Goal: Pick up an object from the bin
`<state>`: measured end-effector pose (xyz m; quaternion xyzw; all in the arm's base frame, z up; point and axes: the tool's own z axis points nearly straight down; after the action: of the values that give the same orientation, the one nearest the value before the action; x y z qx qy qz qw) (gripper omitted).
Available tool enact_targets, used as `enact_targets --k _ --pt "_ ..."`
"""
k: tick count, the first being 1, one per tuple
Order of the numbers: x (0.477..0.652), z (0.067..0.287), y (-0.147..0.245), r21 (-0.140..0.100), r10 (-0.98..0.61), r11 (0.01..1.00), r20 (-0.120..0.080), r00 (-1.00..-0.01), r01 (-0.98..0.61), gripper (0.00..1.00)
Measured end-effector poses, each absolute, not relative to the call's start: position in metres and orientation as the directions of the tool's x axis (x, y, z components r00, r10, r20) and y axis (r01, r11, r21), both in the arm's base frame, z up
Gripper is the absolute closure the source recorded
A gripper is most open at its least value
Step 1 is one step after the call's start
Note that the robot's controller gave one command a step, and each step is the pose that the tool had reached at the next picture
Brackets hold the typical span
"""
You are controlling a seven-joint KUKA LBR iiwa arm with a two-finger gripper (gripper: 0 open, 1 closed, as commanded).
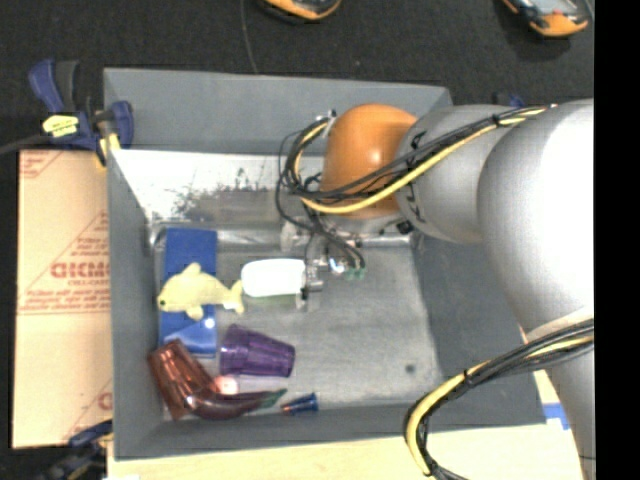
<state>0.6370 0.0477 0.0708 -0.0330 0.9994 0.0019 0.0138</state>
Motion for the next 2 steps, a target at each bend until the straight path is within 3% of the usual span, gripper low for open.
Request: enact_targets --k 1,2 --pt "0.6287 0.0707 0.0441 0.005 -0.037 0.999 -0.028 -0.999 -0.037 1.00" --pt "0.6287 0.0707 0.0441 0.005 -0.036 0.999 -0.028 -0.999 -0.036 1.00"
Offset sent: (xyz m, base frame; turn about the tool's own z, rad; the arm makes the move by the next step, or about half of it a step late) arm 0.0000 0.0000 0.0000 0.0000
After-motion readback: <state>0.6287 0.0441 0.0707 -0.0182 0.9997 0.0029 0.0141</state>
